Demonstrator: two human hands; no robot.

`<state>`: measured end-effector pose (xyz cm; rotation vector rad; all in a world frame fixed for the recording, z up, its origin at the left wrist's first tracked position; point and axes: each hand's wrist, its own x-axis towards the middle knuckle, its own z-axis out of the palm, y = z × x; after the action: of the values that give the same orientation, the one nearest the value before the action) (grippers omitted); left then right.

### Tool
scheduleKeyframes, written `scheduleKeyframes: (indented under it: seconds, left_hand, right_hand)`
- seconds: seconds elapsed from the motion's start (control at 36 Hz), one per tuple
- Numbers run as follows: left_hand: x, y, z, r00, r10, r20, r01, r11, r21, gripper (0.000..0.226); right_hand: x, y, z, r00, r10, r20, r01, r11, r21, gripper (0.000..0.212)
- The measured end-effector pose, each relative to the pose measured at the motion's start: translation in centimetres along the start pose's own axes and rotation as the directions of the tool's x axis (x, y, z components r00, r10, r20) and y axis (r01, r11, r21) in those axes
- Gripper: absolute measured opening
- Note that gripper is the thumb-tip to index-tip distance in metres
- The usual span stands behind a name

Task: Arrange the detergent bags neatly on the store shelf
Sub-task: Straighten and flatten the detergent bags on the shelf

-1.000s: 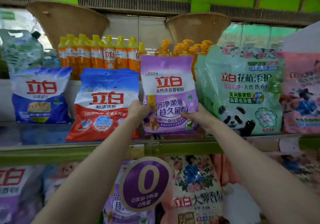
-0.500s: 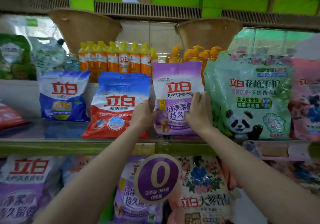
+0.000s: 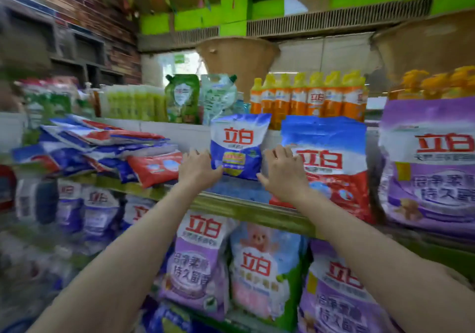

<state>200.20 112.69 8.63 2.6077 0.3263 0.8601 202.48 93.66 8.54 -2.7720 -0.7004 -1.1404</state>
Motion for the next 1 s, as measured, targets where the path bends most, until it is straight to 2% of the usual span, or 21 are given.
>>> scheduleKeyframes:
  seconds: [0.11, 0.25, 0.36, 0.44, 0.5, 0.56, 0.64, 0.69, 0.75, 0.81, 0.86, 0.89, 0.94, 1.0]
  left_hand:
    - [2.0, -7.4, -2.5, 0.999, -0.043, -0.031, 0.043, 0.999, 0.024, 0.051]
    - [5.4, -15.9, -5.9, 0.990, -0.134, -0.044, 0.138, 0.985, 0.105, 0.053]
    - [8.4, -21.5, -7.7, 0.984, -0.151, -0.090, 0.161, 0.981, 0.111, 0.057]
    - [10.4, -24.1, -8.5, 0.979, -0.185, -0.083, 0.189, 0.981, 0.046, 0.055]
    - [12.0, -25.4, -8.7, 0.964, -0.265, -0.029, 0.261, 0.959, -0.107, 0.050]
    - [13.4, -26.4, -8.6, 0.928, -0.361, 0.087, 0.369, 0.867, -0.335, 0.048]
    - [16.0, -27.8, -7.9, 0.873, -0.448, 0.194, 0.461, 0.623, -0.632, 0.054]
    - [17.6, -28.2, -7.6, 0.847, -0.498, 0.188, 0.452, 0.485, -0.749, 0.052]
    - [18.5, -27.9, -7.8, 0.828, -0.524, 0.200, 0.432, 0.368, -0.824, 0.039]
    - [19.3, -27.7, -7.7, 0.814, -0.527, 0.243, 0.449, 0.306, -0.839, 0.045]
    - [20.1, -27.7, -7.1, 0.797, -0.539, 0.274, 0.495, 0.320, -0.808, 0.069]
    - [20.3, -27.6, -6.9, 0.797, -0.544, 0.261, 0.507, 0.368, -0.780, 0.073]
    - [21.1, -27.5, -6.4, 0.819, -0.539, 0.199, 0.500, 0.499, -0.708, 0.068]
    - [21.6, -26.9, -6.5, 0.840, -0.521, 0.149, 0.477, 0.582, -0.658, 0.063]
  right_hand:
    - [4.3, -7.8, 2.3, 0.998, -0.053, 0.023, 0.050, 0.995, 0.085, 0.053]
    - [9.2, -16.6, 5.3, 0.992, -0.117, 0.050, 0.112, 0.989, 0.092, 0.051]
    - [12.8, -21.7, 7.2, 0.993, -0.105, 0.053, 0.096, 0.984, 0.150, 0.047]
    - [14.9, -24.2, 8.3, 0.995, -0.081, 0.059, 0.067, 0.976, 0.207, 0.043]
    - [16.2, -25.4, 9.0, 0.994, -0.073, 0.081, 0.048, 0.959, 0.278, 0.042]
    - [17.5, -26.4, 9.9, 0.988, -0.084, 0.127, 0.035, 0.937, 0.347, 0.045]
    - [19.3, -27.6, 11.5, 0.970, -0.166, 0.180, 0.070, 0.893, 0.445, 0.051]
    - [20.0, -28.1, 12.0, 0.953, -0.223, 0.207, 0.095, 0.864, 0.494, 0.054]
    - [20.4, -28.5, 12.1, 0.937, -0.276, 0.212, 0.115, 0.821, 0.560, 0.059]
    - [20.7, -28.7, 12.3, 0.941, -0.287, 0.180, 0.118, 0.775, 0.621, 0.061]
    - [20.9, -28.4, 12.6, 0.946, -0.288, 0.151, 0.116, 0.734, 0.669, 0.057]
    - [21.0, -28.1, 12.6, 0.946, -0.289, 0.150, 0.107, 0.711, 0.695, 0.054]
    - [21.1, -27.6, 12.4, 0.938, -0.299, 0.172, 0.075, 0.663, 0.745, 0.051]
    - [21.2, -27.2, 12.0, 0.929, -0.316, 0.191, 0.053, 0.626, 0.778, 0.048]
